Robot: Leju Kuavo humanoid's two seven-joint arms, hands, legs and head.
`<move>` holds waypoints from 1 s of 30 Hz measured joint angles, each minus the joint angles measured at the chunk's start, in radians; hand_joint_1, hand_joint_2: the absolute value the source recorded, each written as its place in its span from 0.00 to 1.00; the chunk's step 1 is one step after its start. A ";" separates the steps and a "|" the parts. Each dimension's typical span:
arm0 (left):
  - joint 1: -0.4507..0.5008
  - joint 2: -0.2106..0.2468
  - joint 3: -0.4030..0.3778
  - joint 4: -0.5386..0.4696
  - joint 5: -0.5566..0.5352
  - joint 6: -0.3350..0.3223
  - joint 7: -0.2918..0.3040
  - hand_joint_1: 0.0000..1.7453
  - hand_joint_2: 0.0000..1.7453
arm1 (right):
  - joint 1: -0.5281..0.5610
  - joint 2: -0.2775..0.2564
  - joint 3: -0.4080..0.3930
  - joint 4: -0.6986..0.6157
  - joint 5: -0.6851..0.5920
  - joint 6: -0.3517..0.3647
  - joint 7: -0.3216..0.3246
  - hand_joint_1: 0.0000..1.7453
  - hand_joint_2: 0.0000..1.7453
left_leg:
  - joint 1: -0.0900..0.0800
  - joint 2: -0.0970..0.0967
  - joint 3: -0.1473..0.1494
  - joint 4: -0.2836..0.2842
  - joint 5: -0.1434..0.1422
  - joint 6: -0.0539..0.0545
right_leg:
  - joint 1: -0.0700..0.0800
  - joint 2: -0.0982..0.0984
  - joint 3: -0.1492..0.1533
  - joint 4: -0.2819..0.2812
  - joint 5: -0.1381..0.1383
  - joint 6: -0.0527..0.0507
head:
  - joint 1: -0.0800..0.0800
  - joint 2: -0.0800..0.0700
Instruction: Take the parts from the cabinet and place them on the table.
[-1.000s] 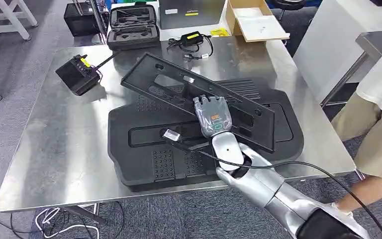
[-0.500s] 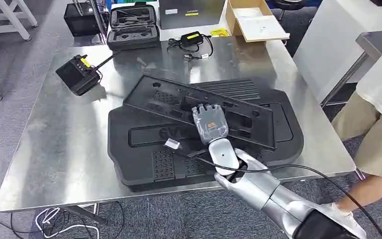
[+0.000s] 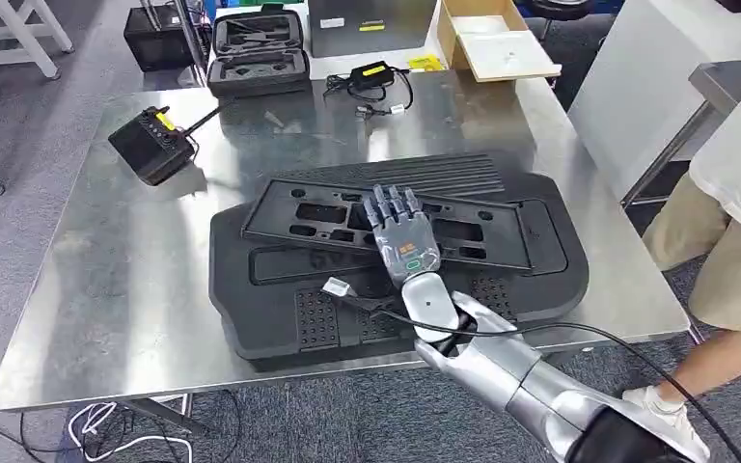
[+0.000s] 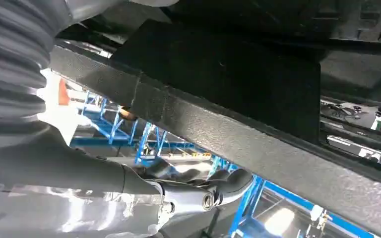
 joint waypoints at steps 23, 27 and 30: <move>0.000 0.005 0.000 0.000 0.008 -0.030 0.013 0.00 0.00 | 0.013 -0.060 0.012 -0.345 -0.201 0.484 0.063 0.00 0.00 | 0.000 0.002 0.005 0.000 0.000 0.000 | 0.000 0.001 0.003 0.000 0.000 0.000 | 0.000 0.000; 0.001 0.005 0.000 0.000 0.010 -0.030 0.013 0.00 0.00 | 0.013 -0.085 0.012 -0.442 -0.221 0.478 0.077 0.00 0.00 | 0.000 0.001 0.004 0.000 0.000 0.000 | 0.000 0.001 0.003 0.000 0.000 0.000 | 0.000 0.000; 0.001 0.005 0.000 0.000 0.015 -0.029 0.011 0.00 0.00 | 0.013 -0.100 0.012 -0.496 -0.219 0.456 0.086 0.00 0.00 | 0.000 0.001 0.005 0.000 0.000 0.000 | 0.000 0.001 0.003 0.000 0.000 0.000 | 0.000 0.000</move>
